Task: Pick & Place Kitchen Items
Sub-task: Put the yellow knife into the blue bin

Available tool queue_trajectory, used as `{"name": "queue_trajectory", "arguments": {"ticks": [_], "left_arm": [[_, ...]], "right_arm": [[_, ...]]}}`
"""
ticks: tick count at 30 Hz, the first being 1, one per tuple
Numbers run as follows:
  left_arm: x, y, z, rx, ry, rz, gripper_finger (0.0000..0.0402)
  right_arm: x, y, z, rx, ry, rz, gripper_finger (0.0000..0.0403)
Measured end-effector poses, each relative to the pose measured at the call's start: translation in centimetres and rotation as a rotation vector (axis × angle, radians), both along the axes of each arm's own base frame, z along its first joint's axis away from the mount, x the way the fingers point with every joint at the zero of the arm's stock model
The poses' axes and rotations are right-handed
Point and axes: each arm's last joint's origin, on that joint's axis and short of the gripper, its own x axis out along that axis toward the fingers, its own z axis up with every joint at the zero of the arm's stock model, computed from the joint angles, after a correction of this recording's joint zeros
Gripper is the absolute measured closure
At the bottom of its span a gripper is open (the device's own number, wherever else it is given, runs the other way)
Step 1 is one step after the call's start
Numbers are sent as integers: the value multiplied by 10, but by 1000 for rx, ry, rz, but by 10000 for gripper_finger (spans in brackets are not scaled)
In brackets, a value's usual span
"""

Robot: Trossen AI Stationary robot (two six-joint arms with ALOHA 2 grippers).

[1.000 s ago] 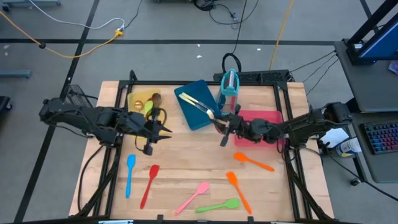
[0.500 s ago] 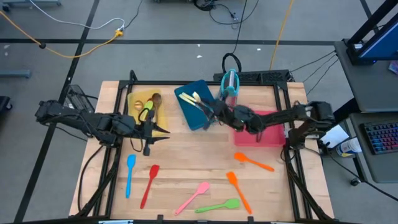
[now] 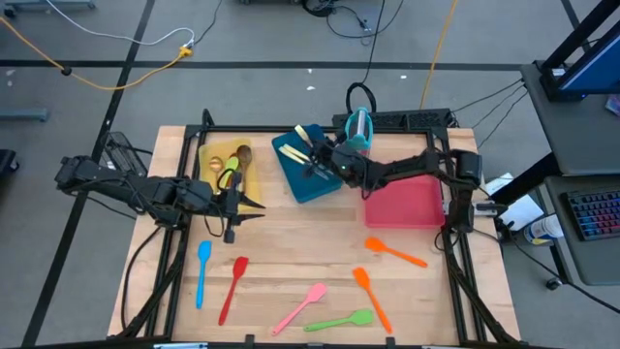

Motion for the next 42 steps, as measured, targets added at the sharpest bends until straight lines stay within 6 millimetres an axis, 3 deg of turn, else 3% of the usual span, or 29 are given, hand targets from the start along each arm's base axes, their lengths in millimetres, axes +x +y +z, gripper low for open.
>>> {"name": "queue_trajectory", "arguments": {"ticks": [6, 11, 16, 20, 24, 35, 42], "left_arm": [[0, 0, -1, 2, 11, 0, 309], [0, 0, -1, 2, 13, 0, 309], [-1, 0, -2, 3, 17, 0, 309], [-1, 0, -2, 3, 20, 1, 309], [-1, 0, -3, 2, 27, 2, 309], [-1, 0, -3, 2, 29, 2, 309], [-1, 0, -3, 5, 32, 1, 309]], "right_arm": [[-3, -23, -15, 31, 54, -52, 337], [-5, -28, -20, 41, 81, -62, 337], [-4, -25, -30, 106, 98, 53, 337], [-6, -25, -37, 226, 100, 25, 337], [-9, -26, -43, 248, 182, -8, 337], [-9, -26, -44, 264, 189, 58, 337], [-2, 0, -47, 164, 321, 84, 337]]}}
